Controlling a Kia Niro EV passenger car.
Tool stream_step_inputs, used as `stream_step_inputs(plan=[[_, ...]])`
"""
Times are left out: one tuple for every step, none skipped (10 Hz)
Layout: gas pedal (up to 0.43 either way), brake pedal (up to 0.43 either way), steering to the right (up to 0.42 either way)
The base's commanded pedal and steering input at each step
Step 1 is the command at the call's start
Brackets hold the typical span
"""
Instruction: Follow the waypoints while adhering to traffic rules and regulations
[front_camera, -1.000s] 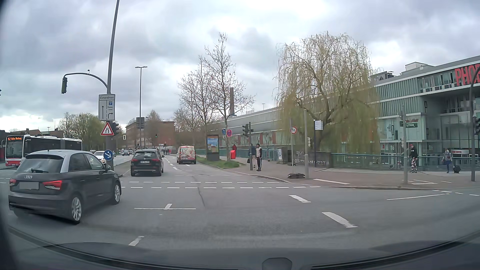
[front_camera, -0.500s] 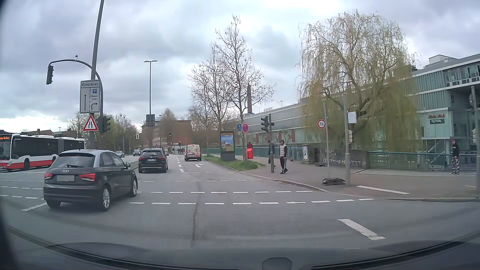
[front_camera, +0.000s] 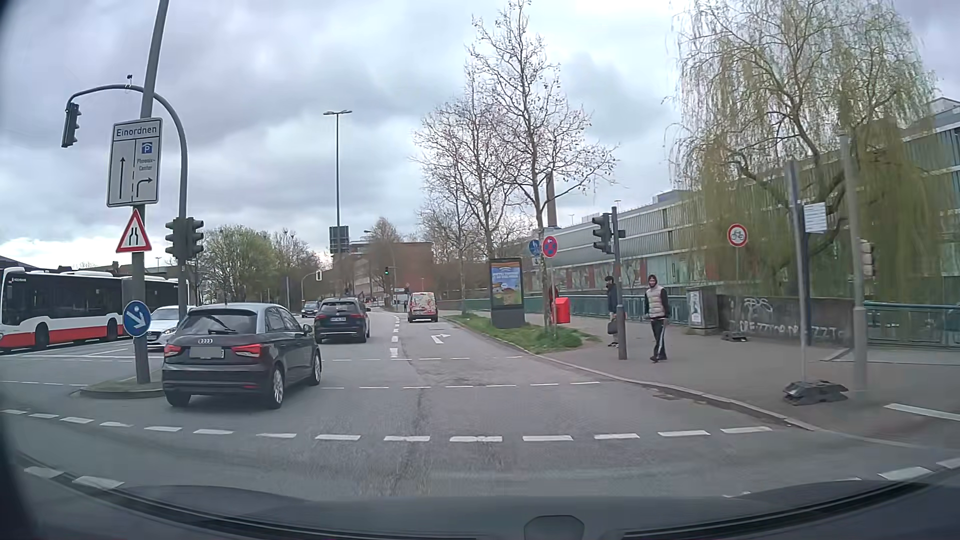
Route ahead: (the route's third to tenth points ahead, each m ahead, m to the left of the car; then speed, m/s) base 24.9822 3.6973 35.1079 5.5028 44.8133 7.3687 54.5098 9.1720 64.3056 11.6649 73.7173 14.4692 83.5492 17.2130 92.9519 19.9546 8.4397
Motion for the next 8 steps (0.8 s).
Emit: stream_step_inputs(plan=[[0.189, 0.0, -0.101], [0.189, 0.006, -0.093], [0.22, 0.0, -0.089], [0.22, 0.006, -0.088], [0.22, 0.0, -0.085], [0.22, 0.0, -0.079], [0.22, 0.0, -0.072], [0.22, 0.006, -0.07]])
